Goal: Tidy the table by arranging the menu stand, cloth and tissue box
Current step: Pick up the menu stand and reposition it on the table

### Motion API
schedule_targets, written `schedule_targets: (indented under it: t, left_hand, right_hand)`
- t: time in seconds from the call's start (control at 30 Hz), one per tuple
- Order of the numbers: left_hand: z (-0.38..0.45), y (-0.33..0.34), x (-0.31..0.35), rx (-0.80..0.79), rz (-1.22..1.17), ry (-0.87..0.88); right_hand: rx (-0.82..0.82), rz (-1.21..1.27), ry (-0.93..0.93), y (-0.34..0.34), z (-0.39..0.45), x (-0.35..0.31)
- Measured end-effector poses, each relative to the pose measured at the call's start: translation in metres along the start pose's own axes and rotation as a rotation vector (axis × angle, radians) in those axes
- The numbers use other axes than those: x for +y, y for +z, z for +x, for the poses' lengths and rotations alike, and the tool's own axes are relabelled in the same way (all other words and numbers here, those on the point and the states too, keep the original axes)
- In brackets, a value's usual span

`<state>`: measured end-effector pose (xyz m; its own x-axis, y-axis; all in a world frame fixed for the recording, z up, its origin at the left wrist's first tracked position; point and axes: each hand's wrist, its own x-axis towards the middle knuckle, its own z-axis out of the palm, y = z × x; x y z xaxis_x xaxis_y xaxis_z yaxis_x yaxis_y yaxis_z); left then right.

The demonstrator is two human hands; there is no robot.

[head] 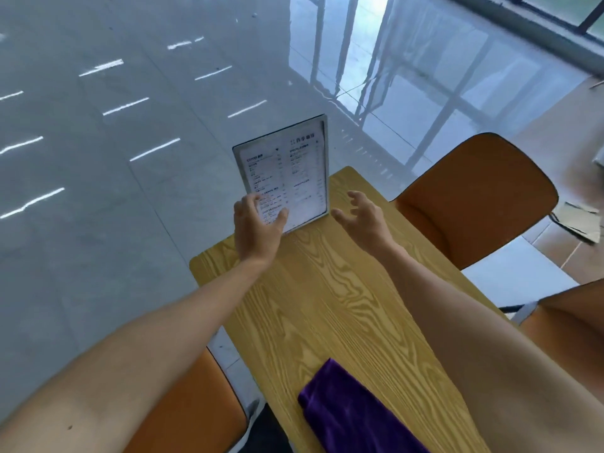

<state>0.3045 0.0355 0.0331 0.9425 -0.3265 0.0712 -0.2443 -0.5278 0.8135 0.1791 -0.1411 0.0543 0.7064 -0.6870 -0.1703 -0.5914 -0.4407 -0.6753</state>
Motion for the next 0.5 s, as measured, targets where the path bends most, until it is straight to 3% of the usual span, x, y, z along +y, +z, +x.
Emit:
schedule_targets:
  t: [0.1, 0.27, 0.5]
  left_hand:
    - [0.026, 0.003, -0.02, 0.035, -0.08, -0.104]
    - [0.063, 0.013, -0.049, -0.069, -0.154, -0.283]
    - [0.088, 0.034, -0.061, -0.09, -0.065, -0.212]
  right_hand:
    - [-0.001, 0.088, 0.023, 0.013, 0.038, -0.011]
    - [-0.036, 0.192, 0.084, 0.031, 0.095, -0.01]
    - [-0.086, 0.323, 0.171, 0.051, 0.15, 0.004]
